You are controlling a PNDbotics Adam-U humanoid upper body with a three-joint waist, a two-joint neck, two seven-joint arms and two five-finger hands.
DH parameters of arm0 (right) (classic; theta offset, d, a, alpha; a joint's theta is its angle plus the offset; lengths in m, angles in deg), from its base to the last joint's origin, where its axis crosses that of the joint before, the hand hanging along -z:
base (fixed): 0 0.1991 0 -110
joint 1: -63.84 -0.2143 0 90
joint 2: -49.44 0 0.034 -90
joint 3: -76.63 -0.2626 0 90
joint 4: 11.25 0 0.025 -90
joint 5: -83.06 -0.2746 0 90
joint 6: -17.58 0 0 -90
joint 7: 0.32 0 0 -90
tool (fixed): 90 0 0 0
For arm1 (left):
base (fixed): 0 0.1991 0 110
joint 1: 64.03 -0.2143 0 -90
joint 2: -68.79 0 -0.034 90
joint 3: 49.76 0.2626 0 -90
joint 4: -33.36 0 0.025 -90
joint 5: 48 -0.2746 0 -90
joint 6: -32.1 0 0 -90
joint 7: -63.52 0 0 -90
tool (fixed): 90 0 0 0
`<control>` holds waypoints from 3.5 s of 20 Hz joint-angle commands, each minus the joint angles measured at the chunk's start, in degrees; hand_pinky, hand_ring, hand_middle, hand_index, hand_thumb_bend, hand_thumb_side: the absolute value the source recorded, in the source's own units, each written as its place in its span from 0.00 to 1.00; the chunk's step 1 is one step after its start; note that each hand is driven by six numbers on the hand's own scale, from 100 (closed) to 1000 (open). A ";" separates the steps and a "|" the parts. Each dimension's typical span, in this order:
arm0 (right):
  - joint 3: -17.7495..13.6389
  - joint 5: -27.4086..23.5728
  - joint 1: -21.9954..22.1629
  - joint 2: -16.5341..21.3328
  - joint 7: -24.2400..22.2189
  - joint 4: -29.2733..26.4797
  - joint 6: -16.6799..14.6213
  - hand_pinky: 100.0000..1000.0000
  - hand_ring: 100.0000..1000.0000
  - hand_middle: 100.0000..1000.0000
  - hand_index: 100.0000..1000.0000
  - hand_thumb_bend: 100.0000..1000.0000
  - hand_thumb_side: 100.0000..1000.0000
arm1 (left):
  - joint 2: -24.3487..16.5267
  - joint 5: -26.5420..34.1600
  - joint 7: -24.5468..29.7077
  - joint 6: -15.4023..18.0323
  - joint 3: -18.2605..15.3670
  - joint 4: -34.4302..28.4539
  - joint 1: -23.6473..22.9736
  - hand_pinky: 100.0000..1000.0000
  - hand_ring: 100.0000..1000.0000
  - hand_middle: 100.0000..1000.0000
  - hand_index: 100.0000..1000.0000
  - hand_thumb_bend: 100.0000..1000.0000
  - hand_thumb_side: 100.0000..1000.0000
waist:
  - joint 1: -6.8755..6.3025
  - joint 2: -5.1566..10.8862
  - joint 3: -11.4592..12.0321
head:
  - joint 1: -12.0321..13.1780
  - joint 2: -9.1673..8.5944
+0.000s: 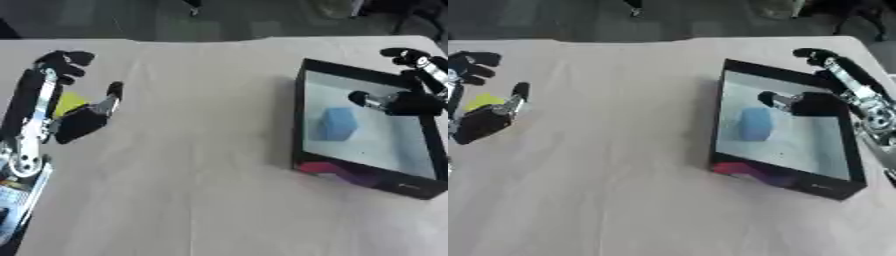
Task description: Pick up the objects with one hand, pass them to the other hand, and then place them into the box on the other side of the table.
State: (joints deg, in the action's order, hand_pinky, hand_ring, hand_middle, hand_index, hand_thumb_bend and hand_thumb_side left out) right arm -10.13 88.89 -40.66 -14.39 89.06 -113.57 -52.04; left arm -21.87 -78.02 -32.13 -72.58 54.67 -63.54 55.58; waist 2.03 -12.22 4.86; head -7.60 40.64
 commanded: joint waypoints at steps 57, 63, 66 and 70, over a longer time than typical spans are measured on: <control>-3.01 -21.68 -2.71 -0.42 13.66 -2.39 0.71 0.94 1.00 0.90 0.89 0.27 0.42 | -19.74 1.96 40.66 -11.15 -0.22 33.92 23.67 0.84 0.81 0.74 0.80 0.68 0.57 | -3.23 2.43 0.38 | 9.12 1.59; -2.88 -22.03 -2.75 -0.61 13.95 -1.85 0.79 0.94 1.00 0.89 0.89 0.27 0.42 | -16.14 -4.52 45.20 -12.64 1.42 39.92 27.77 0.86 0.83 0.75 0.80 0.74 0.58 | -3.39 2.66 0.39 | 8.85 1.64; -2.70 -22.20 -2.90 -0.72 14.01 -1.67 0.84 0.94 1.00 0.89 0.89 0.27 0.42 | -14.07 -8.58 47.05 -12.30 2.36 42.93 29.52 0.87 0.83 0.75 0.79 0.76 0.58 | -3.45 2.78 0.38 | 9.07 1.65; -2.50 -22.17 -2.88 -0.96 13.91 -1.41 0.85 0.94 1.00 0.89 0.89 0.26 0.43 | -11.79 -12.19 48.35 -11.69 2.47 45.88 30.65 0.86 0.83 0.75 0.78 0.75 0.59 | -3.55 2.86 0.26 | 9.38 1.65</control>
State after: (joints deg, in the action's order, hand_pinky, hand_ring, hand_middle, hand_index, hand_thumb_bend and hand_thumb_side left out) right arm -12.18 66.88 -42.80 -16.47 102.85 -114.70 -51.21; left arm -33.13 -89.06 15.00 -83.72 57.38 -17.98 84.59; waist -0.81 -11.64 5.13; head 1.47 42.63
